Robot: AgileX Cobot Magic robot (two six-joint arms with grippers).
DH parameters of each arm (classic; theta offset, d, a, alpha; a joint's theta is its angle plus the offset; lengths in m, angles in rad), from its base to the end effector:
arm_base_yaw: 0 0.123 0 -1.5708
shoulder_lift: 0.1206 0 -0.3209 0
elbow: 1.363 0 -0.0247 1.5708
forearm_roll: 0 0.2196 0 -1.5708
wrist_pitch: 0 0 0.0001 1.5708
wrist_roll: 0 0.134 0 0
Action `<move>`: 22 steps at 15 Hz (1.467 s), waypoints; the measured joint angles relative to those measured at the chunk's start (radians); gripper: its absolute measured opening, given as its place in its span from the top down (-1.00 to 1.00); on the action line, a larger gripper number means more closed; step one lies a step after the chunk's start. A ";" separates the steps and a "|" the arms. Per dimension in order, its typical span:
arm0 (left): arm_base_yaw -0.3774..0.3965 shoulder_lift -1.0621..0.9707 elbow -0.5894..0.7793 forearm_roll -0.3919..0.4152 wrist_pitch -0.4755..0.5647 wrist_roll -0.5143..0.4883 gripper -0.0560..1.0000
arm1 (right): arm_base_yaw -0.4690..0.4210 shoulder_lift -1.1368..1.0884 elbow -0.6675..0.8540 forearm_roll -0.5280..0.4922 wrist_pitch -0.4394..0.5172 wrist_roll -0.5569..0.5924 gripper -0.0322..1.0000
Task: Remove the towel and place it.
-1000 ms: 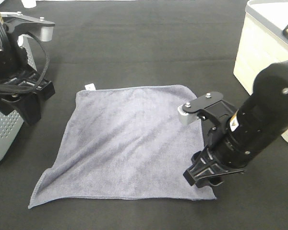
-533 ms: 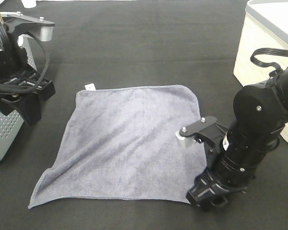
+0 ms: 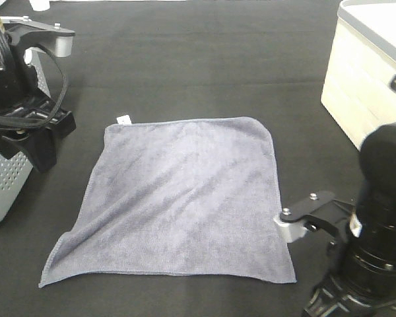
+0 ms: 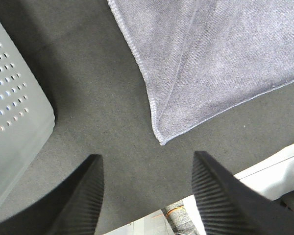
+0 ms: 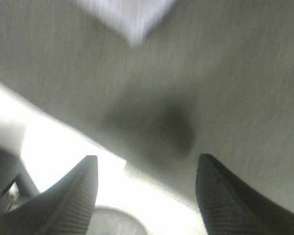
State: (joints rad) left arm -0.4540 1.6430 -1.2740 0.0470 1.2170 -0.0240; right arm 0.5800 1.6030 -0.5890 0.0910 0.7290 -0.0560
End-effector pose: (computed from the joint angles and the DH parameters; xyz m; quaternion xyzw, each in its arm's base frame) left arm 0.2622 -0.1214 0.2671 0.2203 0.9745 0.0132 0.0402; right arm 0.1539 0.1105 0.1461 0.2786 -0.9590 -0.0168 0.0485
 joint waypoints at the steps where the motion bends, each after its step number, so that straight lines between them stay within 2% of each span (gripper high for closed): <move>1: 0.000 0.000 0.000 0.000 0.000 0.000 -0.08 | 0.000 -0.050 0.002 0.007 0.015 0.000 -0.18; 2: 0.000 0.000 0.000 -0.002 0.000 0.000 -0.08 | 0.000 -0.112 -0.004 0.007 0.035 0.000 -0.18; 5: 0.000 -0.024 0.000 -0.035 0.000 -0.019 -0.09 | 0.000 -0.246 -0.088 0.003 0.173 0.032 -0.18; 7: 0.000 -0.064 0.000 -0.038 0.000 -0.047 -0.15 | 0.000 -0.300 -0.160 0.001 0.232 0.079 -0.26; 10: 0.000 -0.121 0.000 -0.037 0.000 -0.072 -0.35 | 0.000 -0.348 -0.242 -0.003 0.326 0.112 -0.62; 13: 0.017 -0.221 0.000 -0.018 0.001 -0.097 -0.38 | 0.000 -0.397 -0.404 -0.071 0.448 0.175 -0.70; 16: 0.113 -0.315 0.000 0.006 0.003 -0.121 -0.38 | 0.000 -0.405 -0.564 -0.147 0.480 0.254 -0.70; 18: 0.215 -0.388 0.000 0.038 0.004 -0.126 -0.38 | -0.012 -0.405 -0.636 -0.224 0.483 0.305 -0.68; 19: 0.277 -0.426 0.000 0.052 0.004 -0.120 -0.38 | -0.040 -0.405 -0.657 -0.234 0.483 0.316 -0.66; 22: 0.490 -0.510 0.000 0.067 0.006 -0.051 -0.38 | -0.229 -0.405 -0.670 -0.251 0.483 0.286 -0.59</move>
State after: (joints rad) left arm 0.0360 1.1330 -1.2740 0.1140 1.2230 -0.0750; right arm 0.3510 1.1980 -1.2590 -0.1600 1.2120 0.2300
